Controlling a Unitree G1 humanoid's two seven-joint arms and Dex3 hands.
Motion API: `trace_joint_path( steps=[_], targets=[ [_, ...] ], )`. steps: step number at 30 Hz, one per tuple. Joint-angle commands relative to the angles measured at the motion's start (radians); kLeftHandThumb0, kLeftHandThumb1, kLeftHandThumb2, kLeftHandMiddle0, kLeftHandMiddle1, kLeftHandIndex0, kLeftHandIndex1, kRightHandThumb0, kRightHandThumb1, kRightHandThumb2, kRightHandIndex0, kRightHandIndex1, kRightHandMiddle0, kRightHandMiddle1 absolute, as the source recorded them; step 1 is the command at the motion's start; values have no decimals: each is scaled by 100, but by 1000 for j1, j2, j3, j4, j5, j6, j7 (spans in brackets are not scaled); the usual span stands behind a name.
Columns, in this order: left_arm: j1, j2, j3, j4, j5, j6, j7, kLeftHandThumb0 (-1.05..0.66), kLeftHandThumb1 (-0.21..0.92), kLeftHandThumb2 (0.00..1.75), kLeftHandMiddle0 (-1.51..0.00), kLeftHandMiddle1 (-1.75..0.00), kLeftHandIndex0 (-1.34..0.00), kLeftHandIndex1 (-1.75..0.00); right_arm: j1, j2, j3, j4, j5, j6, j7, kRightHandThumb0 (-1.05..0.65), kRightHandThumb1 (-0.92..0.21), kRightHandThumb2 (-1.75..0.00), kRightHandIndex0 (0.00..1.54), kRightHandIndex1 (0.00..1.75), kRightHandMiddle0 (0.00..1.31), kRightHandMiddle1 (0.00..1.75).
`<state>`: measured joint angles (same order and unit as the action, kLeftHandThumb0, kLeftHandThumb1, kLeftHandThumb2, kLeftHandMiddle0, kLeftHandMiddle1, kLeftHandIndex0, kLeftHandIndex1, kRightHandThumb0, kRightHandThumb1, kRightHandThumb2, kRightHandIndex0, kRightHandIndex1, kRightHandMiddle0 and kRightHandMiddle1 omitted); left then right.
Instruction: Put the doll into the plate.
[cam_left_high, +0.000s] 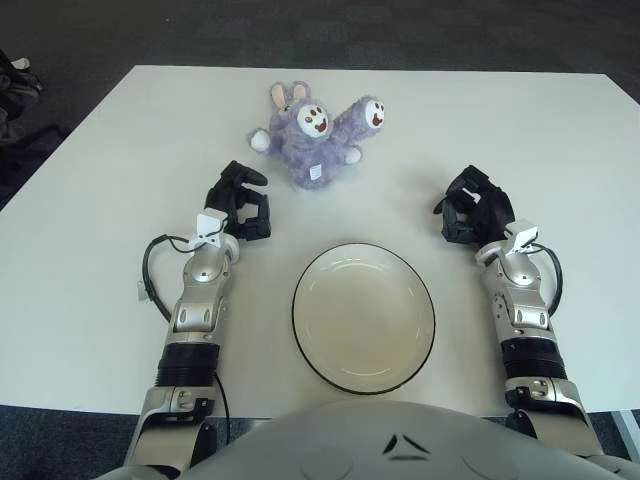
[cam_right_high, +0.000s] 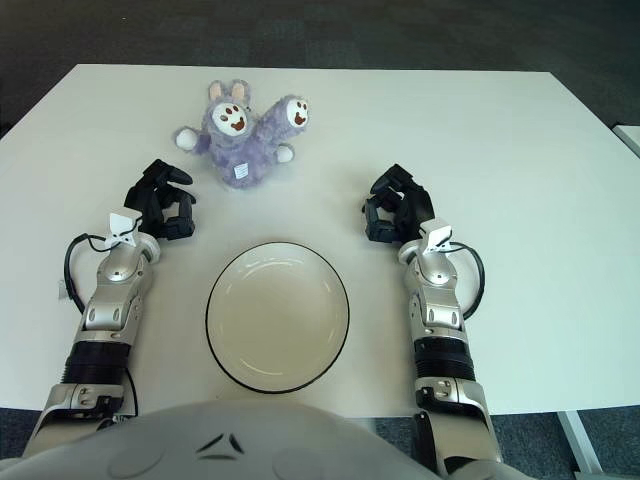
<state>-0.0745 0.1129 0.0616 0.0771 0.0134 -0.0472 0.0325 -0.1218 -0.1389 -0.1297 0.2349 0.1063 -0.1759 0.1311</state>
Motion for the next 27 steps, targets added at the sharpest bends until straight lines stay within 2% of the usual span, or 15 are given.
trace_joint_path(
  steps=[1,27],
  targets=[
    [67,-12,-5,61,3,15,-7,-1,30,134,-51,-175,-49,-175,92,26,0,85,5,33,-4,-1,-30,-127,60,155,51,175],
    [54,-32,-4,73,25,6,32,-1,29,135,-52,-175,-50,-175,83,18,-3,91,11,1,15,-1,-30,-127,63,153,51,175]
  ],
)
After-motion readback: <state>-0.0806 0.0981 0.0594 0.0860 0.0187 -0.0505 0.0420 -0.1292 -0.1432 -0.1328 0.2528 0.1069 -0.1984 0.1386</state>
